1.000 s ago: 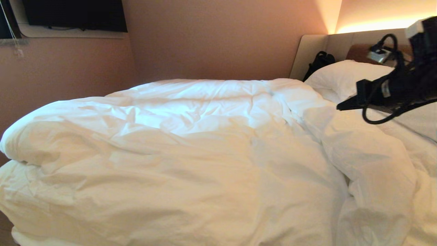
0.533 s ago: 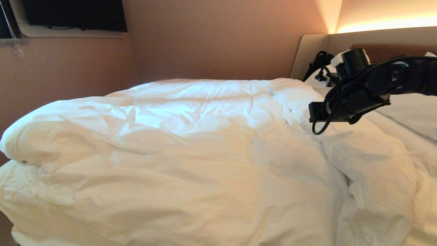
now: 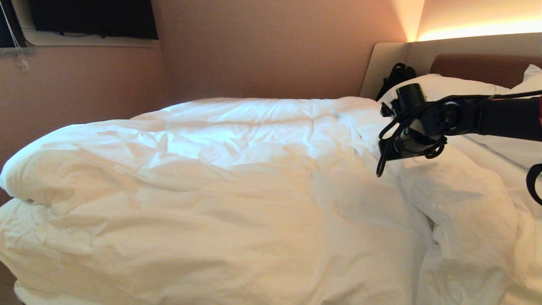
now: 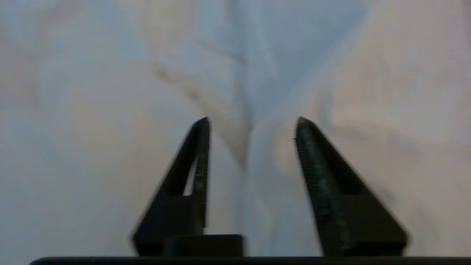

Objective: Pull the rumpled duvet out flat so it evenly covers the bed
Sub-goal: Flatten the corners of the folded blanket

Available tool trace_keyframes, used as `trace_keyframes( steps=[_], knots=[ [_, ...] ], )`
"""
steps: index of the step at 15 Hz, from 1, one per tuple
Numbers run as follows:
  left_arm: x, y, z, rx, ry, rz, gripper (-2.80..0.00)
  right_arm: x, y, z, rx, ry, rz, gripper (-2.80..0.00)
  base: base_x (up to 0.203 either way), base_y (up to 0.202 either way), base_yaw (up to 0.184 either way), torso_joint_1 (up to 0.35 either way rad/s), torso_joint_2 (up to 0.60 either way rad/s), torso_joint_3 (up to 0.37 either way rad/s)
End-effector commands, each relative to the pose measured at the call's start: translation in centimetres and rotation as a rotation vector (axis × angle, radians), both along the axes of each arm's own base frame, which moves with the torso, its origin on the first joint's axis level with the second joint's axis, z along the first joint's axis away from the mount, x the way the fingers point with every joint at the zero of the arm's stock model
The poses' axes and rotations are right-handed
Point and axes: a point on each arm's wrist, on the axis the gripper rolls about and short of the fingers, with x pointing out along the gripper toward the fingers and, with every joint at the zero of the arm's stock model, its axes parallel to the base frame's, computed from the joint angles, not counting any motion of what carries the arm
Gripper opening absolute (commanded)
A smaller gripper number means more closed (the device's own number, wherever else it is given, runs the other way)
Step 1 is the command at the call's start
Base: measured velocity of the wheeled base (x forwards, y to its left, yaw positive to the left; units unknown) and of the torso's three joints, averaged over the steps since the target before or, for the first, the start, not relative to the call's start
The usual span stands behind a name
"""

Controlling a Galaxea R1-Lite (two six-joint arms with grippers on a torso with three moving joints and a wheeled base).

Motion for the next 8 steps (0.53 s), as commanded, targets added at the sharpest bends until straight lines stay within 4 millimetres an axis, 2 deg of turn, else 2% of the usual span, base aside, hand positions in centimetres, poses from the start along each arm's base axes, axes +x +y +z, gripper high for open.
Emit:
trace_keyframes(
  steps=[1,8],
  knots=[
    [0.0,0.0,0.0,0.0,0.0,0.0,-2.8,0.6,-0.3,-0.9,-0.158,-0.009,-0.148,0.0,0.0,0.0,0.0,0.0,0.0,0.0],
    [0.0,0.0,0.0,0.0,0.0,0.0,-2.8,1.9,-0.2,-3.7,-0.273,0.038,-0.219,0.0,0.0,0.0,0.0,0.0,0.0,0.0]
  ],
)
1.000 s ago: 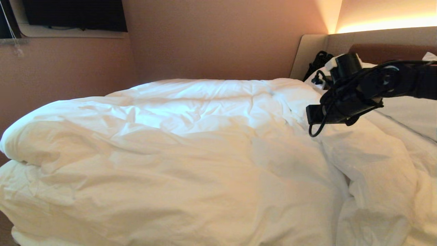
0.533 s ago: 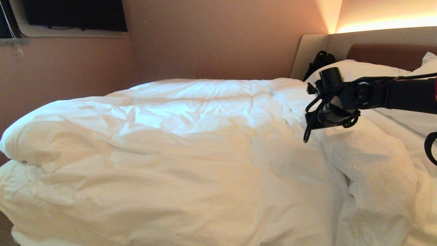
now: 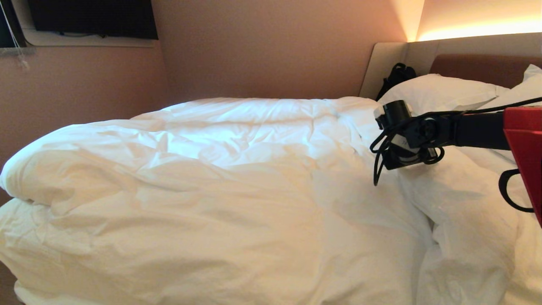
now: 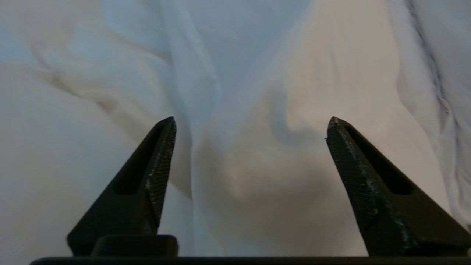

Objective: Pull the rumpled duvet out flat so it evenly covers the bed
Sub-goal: Flatten the corners of the folded blanket

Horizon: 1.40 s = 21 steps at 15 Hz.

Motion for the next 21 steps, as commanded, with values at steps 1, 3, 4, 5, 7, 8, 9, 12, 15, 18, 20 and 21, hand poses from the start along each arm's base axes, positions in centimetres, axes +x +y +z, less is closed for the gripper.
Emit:
trace_keyframes(
  steps=[1,3,4,5,7,8,9,12,15,18,20,21],
  knots=[
    [0.0,0.0,0.0,0.0,0.0,0.0,-2.8,0.5,0.0,-1.2,-0.077,0.011,-0.071,0.0,0.0,0.0,0.0,0.0,0.0,0.0],
    [0.0,0.0,0.0,0.0,0.0,0.0,-2.8,0.7,0.0,-1.7,-0.091,0.016,-0.08,0.0,0.0,0.0,0.0,0.0,0.0,0.0],
    [0.0,0.0,0.0,0.0,0.0,0.0,-2.8,0.8,0.0,-2.0,-0.094,0.023,-0.079,0.0,0.0,0.0,0.0,0.0,0.0,0.0],
    [0.0,0.0,0.0,0.0,0.0,0.0,-2.8,1.0,0.1,-2.3,-0.096,0.032,-0.079,0.0,0.0,0.0,0.0,0.0,0.0,0.0],
    [0.0,0.0,0.0,0.0,0.0,0.0,-2.8,1.2,0.0,-3.0,-0.103,0.045,-0.083,0.0,0.0,0.0,0.0,0.0,0.0,0.0],
    [0.0,0.0,0.0,0.0,0.0,0.0,-2.8,1.2,0.0,-3.1,-0.109,0.046,-0.089,0.0,0.0,0.0,0.0,0.0,0.0,0.0],
    [0.0,0.0,0.0,0.0,0.0,0.0,-2.8,1.4,-0.1,-3.3,-0.121,0.047,-0.104,0.0,0.0,0.0,0.0,0.0,0.0,0.0],
    [0.0,0.0,0.0,0.0,0.0,0.0,-2.8,1.6,-0.9,-3.5,-0.123,0.049,-0.124,0.0,0.0,0.0,0.0,0.0,0.0,0.0],
    [0.0,0.0,0.0,0.0,0.0,0.0,-2.8,1.7,-1.5,-3.6,-0.123,0.051,-0.14,-2.8,0.0,0.0,0.0,0.0,0.0,0.0],
    [0.0,0.0,0.0,0.0,0.0,0.0,-2.8,1.8,-1.5,-3.0,-0.111,0.01,-0.141,-2.8,0.0,0.0,0.0,0.0,0.0,0.0],
    [0.0,0.0,0.0,0.0,0.0,0.0,-2.8,1.8,-1.1,-2.7,-0.109,-0.005,-0.13,-2.8,0.0,0.0,0.0,0.0,0.0,0.0],
    [0.0,0.0,0.0,0.0,0.0,0.0,-2.8,1.7,-1.0,-2.6,-0.105,-0.01,-0.125,-2.8,0.0,0.0,0.0,0.0,0.0,0.0]
  ],
)
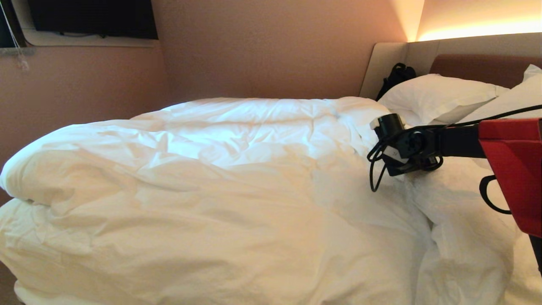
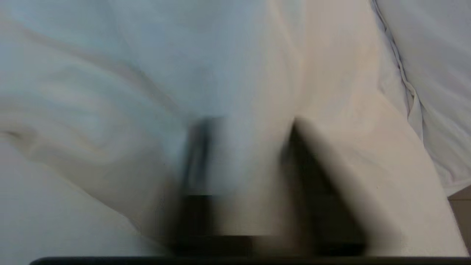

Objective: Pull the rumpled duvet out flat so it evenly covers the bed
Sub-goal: Flatten the corners of the folded blanket

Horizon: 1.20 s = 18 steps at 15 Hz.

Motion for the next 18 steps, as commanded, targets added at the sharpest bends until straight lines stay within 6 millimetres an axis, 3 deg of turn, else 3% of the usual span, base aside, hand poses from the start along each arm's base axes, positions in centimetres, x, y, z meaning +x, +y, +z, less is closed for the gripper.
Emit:
trace_keyframes(
  steps=[1,6,10,15,18],
  knots=[
    [0.0,0.0,0.0,0.0,0.0,0.0,-2.8,-0.1,0.2,0.6,0.003,-0.024,0.004,-2.8,0.0,0.0,0.0,0.0,0.0,0.0],
    [0.0,0.0,0.0,0.0,0.0,0.0,-2.8,-0.8,0.2,3.1,0.053,-0.101,0.036,-2.8,0.0,0.0,0.0,0.0,0.0,0.0],
    [0.0,0.0,0.0,0.0,0.0,0.0,-2.8,-2.2,1.4,5.7,0.234,-0.166,0.179,-2.8,0.0,0.0,0.0,0.0,0.0,0.0],
    [0.0,0.0,0.0,0.0,0.0,0.0,-2.8,-3.8,3.7,6.9,0.411,-0.163,0.299,-2.8,0.0,0.0,0.0,0.0,0.0,0.0],
    [0.0,0.0,0.0,0.0,0.0,0.0,-2.8,-4.5,3.7,7.9,0.448,-0.179,0.307,-2.8,0.0,0.0,0.0,0.0,0.0,0.0]
  ],
)
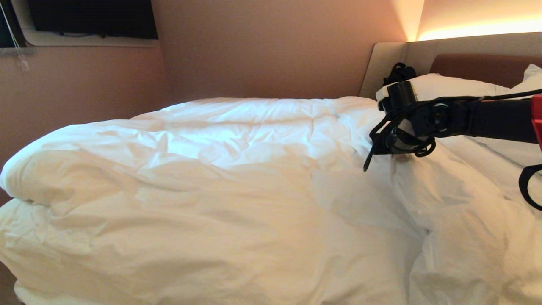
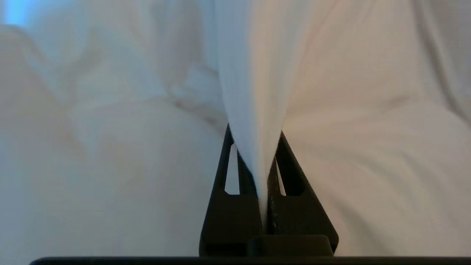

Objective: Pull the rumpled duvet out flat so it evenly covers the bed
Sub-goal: Flatten the corners of the folded blanket

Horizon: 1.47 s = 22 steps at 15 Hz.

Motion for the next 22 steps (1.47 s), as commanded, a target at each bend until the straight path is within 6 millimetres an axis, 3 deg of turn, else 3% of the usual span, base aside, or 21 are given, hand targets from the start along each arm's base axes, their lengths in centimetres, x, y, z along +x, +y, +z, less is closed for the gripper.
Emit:
trace_keyframes(
  steps=[1,4,8,12,15,18,19,22],
  knots=[
    [0.0,0.0,0.0,0.0,0.0,0.0,-2.8,-0.9,0.0,1.5,0.06,-0.022,0.049,-2.8,0.0,0.0,0.0,0.0,0.0,0.0],
    [0.0,0.0,0.0,0.0,0.0,0.0,-2.8,-2.1,-0.7,3.5,0.075,-0.068,0.048,-2.8,0.0,0.0,0.0,0.0,0.0,0.0],
    [0.0,0.0,0.0,0.0,0.0,0.0,-2.8,-2.1,-2.0,3.8,0.075,-0.071,0.018,-2.8,0.0,0.0,0.0,0.0,0.0,0.0],
    [0.0,0.0,0.0,0.0,0.0,0.0,-2.8,-1.1,-1.8,1.8,0.063,-0.009,0.013,-2.8,0.0,0.0,0.0,0.0,0.0,0.0],
    [0.0,0.0,0.0,0.0,0.0,0.0,-2.8,0.1,-1.5,-1.4,0.056,0.091,-0.005,-2.8,0.0,0.0,0.0,0.0,0.0,0.0],
    [0.0,0.0,0.0,0.0,0.0,0.0,-2.8,1.0,-1.9,-3.3,0.045,0.151,-0.026,-2.8,0.0,0.0,0.0,0.0,0.0,0.0],
    [0.0,0.0,0.0,0.0,0.0,0.0,-2.8,1.0,-2.0,-3.5,0.043,0.158,-0.027,0.0,0.0,0.0,0.0,0.0,0.0,0.0],
    [0.0,0.0,0.0,0.0,0.0,0.0,-2.8,0.1,-2.1,-2.1,0.053,0.148,-0.03,0.0,0.0,0.0,0.0,0.0,0.0,0.0]
  ],
)
